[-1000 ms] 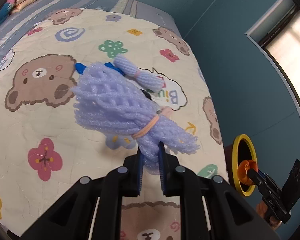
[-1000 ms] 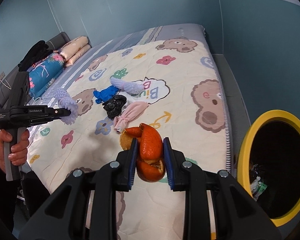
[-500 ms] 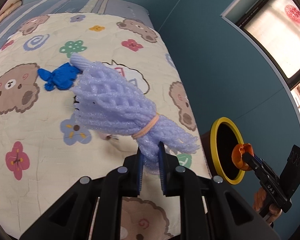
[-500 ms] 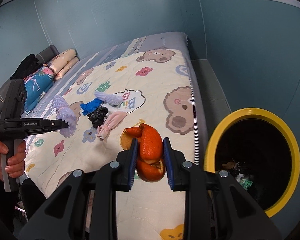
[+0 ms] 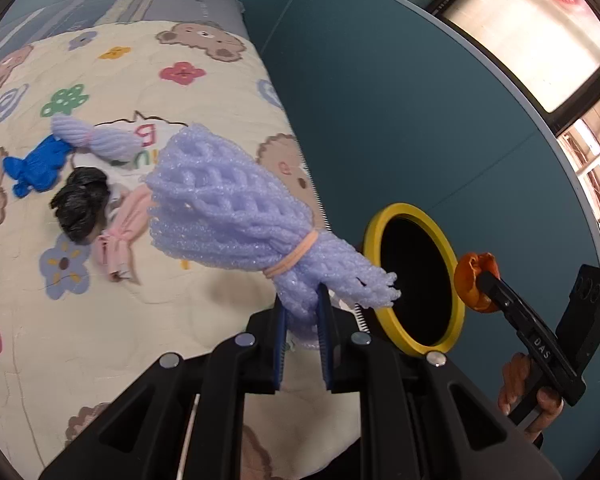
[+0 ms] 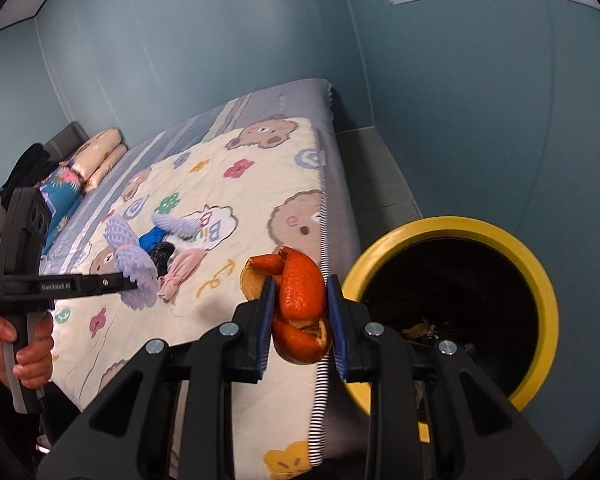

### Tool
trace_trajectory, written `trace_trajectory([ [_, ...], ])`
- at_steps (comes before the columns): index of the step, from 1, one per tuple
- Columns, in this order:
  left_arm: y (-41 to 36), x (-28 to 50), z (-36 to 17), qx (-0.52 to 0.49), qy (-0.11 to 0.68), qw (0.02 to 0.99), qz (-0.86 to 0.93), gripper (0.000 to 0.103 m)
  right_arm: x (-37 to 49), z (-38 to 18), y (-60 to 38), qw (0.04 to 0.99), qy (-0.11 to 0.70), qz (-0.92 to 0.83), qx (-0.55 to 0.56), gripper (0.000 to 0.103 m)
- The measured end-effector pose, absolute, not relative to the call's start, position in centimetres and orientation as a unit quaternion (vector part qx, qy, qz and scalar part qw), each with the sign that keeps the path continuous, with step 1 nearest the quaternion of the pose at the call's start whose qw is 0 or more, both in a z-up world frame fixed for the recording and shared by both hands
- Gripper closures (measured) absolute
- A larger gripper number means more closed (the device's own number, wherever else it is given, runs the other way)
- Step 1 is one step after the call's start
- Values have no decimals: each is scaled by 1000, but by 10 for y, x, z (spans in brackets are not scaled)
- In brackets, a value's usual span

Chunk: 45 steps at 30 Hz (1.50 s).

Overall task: Collect trash
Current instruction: 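Carry the foam net and orange peel with both tools over the bin, then open both tools to drop the foam net and peel into the bin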

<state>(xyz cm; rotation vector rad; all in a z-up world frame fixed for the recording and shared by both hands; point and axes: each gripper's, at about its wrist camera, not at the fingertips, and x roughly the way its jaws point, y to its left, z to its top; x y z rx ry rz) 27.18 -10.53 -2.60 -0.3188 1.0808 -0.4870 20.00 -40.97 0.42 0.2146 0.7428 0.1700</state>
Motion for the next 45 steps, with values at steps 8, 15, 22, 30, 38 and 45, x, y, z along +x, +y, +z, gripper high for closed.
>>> trace_trajectory([
  [8, -160, 273, -21, -128, 507, 808, -272, 90, 199, 3, -447, 924, 357, 54, 125, 78],
  [15, -202, 278, -25, -114, 512, 796, -302, 90, 199, -4, -475, 922, 358, 32, 143, 78],
  [22, -234, 287, -36, -111, 519, 783, -323, 90, 203, -10, -501, 920, 360, 13, 156, 78],
  [30, -272, 296, -50, -106, 524, 770, -348, 90, 213, -22, -528, 915, 364, -7, 177, 78],
  [38, -308, 301, -69, -91, 540, 755, -361, 89, 224, -36, -548, 906, 373, -23, 196, 77],
  [45, -315, 300, -77, -84, 542, 754, -361, 83, 225, -39, -561, 905, 369, -34, 210, 76],
])
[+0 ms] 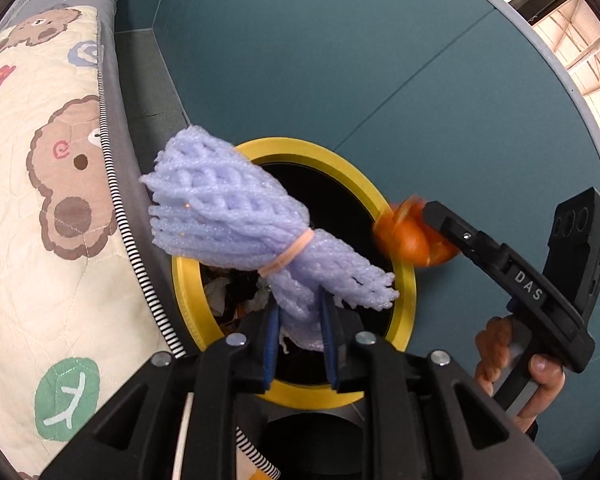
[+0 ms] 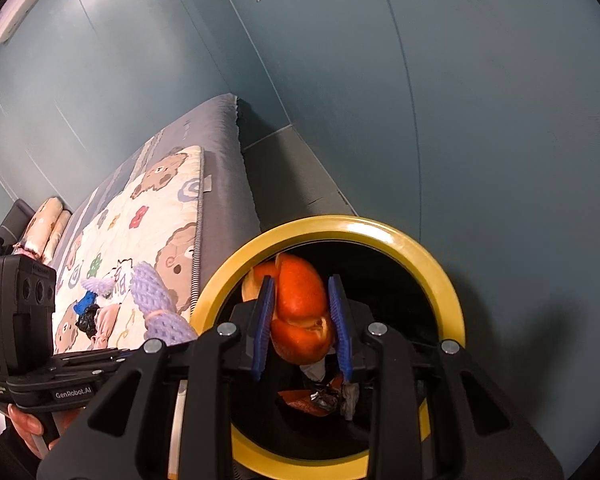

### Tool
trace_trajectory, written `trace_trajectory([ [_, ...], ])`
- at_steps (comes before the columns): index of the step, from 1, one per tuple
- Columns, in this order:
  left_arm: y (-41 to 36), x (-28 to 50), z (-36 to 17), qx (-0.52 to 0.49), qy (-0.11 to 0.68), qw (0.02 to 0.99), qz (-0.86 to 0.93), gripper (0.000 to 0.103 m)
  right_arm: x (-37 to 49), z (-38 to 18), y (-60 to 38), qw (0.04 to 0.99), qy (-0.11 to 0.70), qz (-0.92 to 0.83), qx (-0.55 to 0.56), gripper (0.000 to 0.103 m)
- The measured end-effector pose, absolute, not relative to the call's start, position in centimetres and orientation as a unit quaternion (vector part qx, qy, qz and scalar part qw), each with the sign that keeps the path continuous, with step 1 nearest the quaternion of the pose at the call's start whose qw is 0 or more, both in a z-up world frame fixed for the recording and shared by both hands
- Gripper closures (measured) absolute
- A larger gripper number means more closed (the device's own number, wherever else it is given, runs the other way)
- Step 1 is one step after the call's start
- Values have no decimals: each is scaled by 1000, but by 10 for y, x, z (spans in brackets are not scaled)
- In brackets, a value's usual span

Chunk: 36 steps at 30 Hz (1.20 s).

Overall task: Collect trash
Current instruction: 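Open both tools to drop the foam net and peel into the bin, then move both tools back over the bed toward the glove and cloth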

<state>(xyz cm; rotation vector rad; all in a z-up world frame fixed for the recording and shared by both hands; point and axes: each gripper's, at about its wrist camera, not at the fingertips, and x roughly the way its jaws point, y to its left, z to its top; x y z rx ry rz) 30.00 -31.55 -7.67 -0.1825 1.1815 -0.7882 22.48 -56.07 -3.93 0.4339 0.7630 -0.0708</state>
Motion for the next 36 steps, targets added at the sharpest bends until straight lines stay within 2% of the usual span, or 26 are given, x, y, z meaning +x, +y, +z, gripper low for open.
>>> trace_trajectory([
  [1, -316, 300, -77, -84, 542, 754, -361, 82, 224, -39, -562, 905, 368, -38, 210, 76],
  [3, -317, 299, -77, -87, 541, 754, -362, 70, 221, -36, -565, 907, 362, -42, 210, 76],
  [4, -317, 298, -76, -88, 539, 756, -362, 66, 220, -35, -567, 907, 360, -44, 213, 72],
  [6, -314, 297, -75, -83, 535, 761, -358, 51, 217, -32, -570, 908, 355, -49, 219, 64],
  [9, -310, 298, -72, -94, 536, 762, -352, 35, 211, -28, -573, 909, 348, -58, 222, 60],
  [12, -303, 301, -70, -103, 536, 762, -348, 29, 206, -23, -572, 911, 340, -62, 224, 52],
  [16, -292, 303, -69, -107, 534, 767, -341, 24, 202, -17, -569, 913, 336, -68, 220, 48],
  [26, -244, 307, -62, -119, 524, 788, -301, 17, 202, -10, -541, 914, 348, -36, 205, 43],
  [36, -154, 318, -59, -141, 514, 812, -236, 15, 219, -3, -481, 913, 367, 17, 175, 38],
])
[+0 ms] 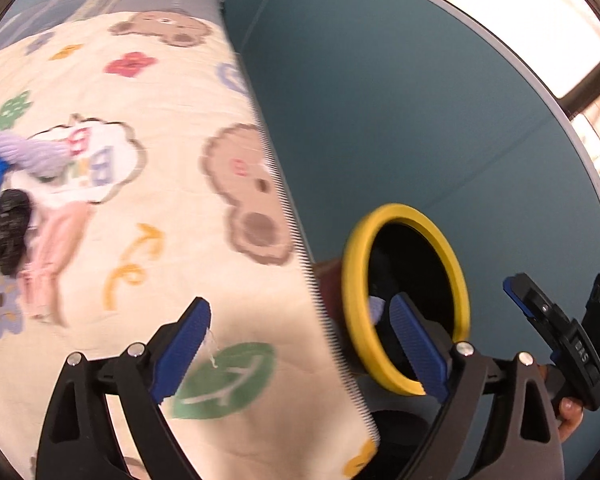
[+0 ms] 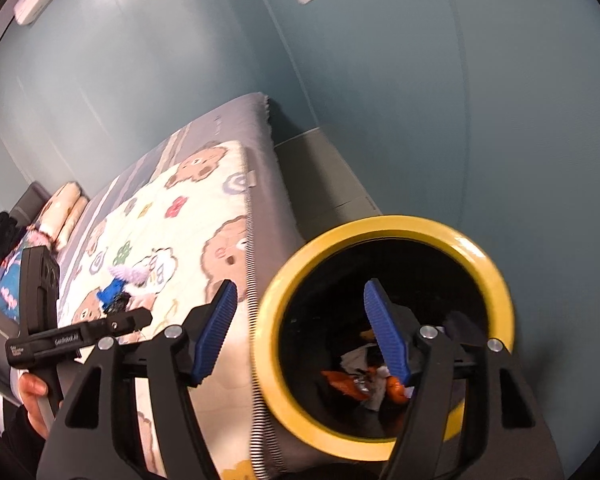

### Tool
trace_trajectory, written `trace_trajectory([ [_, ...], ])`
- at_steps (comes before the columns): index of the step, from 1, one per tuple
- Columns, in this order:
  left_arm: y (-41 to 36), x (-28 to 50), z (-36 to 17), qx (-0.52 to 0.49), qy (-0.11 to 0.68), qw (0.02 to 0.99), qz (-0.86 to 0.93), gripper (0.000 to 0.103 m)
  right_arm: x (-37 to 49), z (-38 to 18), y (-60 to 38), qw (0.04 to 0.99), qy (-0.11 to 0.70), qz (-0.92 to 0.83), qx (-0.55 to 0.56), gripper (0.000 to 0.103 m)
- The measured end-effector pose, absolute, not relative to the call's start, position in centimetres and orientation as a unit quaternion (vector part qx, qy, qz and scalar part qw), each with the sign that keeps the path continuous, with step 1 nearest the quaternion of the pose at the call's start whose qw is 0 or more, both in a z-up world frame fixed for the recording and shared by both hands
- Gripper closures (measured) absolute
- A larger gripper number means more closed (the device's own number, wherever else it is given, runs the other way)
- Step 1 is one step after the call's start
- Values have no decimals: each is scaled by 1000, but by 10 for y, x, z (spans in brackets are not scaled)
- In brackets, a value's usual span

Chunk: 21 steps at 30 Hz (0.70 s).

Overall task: Collect trash
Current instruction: 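Move both tools back over the bed toward the glove and cloth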

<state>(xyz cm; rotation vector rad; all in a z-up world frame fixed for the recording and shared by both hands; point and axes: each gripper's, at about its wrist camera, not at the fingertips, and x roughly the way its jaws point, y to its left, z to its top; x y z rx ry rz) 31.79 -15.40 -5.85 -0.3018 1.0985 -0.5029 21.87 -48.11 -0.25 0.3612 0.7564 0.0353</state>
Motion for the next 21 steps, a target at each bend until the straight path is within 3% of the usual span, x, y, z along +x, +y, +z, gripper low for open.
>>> trace_trajectory([
  [9, -66, 334, -67, -173, 511, 826, -166, 13, 246, 1, -405, 910, 383, 70, 140, 31],
  [21, 66, 360, -85, -220, 505, 832, -58, 13, 300, -7, -293, 896, 415, 133, 80, 31],
])
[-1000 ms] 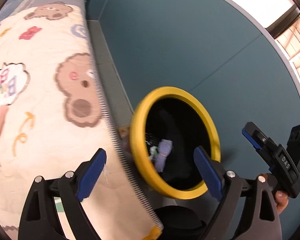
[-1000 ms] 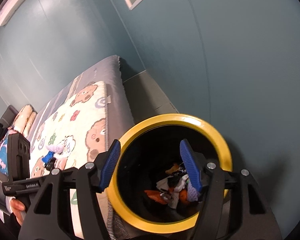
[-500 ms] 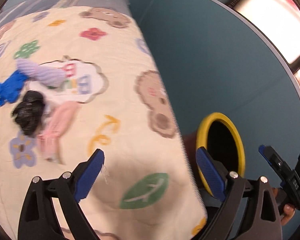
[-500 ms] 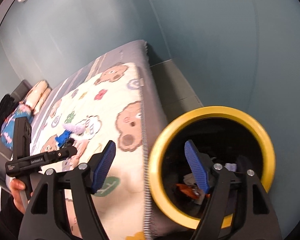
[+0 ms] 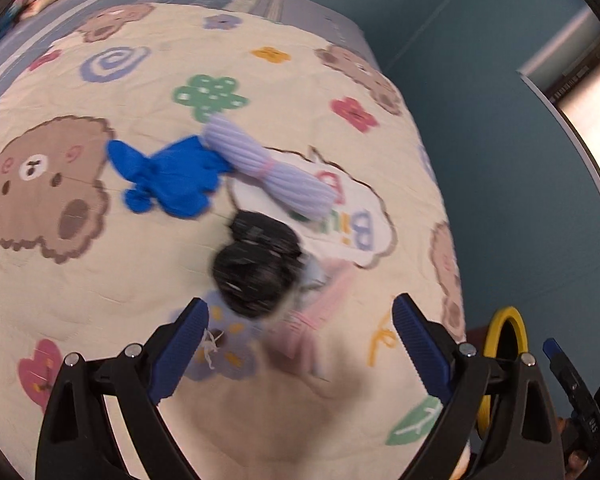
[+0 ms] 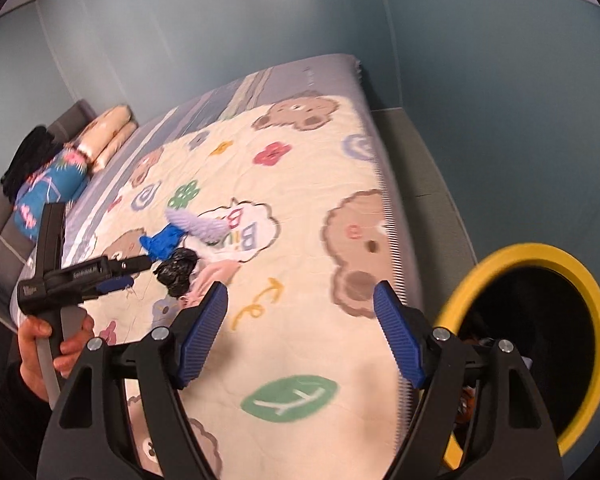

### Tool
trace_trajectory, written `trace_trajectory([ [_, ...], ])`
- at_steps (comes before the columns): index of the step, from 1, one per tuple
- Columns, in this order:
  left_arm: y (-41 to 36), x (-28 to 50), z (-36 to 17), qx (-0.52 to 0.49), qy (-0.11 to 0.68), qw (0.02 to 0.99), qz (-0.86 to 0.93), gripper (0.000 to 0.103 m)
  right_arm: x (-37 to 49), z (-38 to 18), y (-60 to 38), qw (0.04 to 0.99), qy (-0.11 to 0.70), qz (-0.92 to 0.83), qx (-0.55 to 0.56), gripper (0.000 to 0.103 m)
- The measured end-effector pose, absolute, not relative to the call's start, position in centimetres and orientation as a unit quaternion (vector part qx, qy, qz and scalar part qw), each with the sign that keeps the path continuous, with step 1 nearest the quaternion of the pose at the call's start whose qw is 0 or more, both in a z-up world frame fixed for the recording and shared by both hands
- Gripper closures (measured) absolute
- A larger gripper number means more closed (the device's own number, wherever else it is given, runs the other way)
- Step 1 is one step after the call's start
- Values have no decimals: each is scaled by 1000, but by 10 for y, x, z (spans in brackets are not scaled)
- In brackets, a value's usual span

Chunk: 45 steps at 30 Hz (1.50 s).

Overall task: Collect trash
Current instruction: 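Move both tools back over the bed toward the glove and cloth, then grasp the blue glove with the left tool while the right tool grasps the pink cloth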

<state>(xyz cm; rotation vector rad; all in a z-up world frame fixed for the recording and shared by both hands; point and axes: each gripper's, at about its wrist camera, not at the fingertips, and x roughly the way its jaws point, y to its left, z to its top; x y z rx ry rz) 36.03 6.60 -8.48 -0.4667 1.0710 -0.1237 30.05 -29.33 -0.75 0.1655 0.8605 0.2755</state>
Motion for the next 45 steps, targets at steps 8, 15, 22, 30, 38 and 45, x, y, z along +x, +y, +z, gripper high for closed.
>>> trace_trajectory([
  [8, 129, 387, -107, -244, 510, 825, -1, 13, 331, -29, -237, 879, 443, 165, 60, 31],
  [15, 154, 414, -132, -255, 524, 812, 36, 13, 342, -62, -177, 855, 477, 201, 27, 31],
  [22, 163, 432, -148, -265, 528, 806, 47, 13, 345, -97, -134, 837, 501, 221, -9, 31],
  [30, 162, 449, -160, -255, 539, 801, 56, 13, 345, -122, -98, 830, 508, 224, -44, 31],
  [38, 150, 463, -170, -217, 548, 805, 72, 14, 354, -141, -74, 833, 511, 198, -76, 38],
  [45, 148, 465, -174, -198, 551, 806, 86, 50, 366, -157, -70, 820, 532, 199, -73, 61],
])
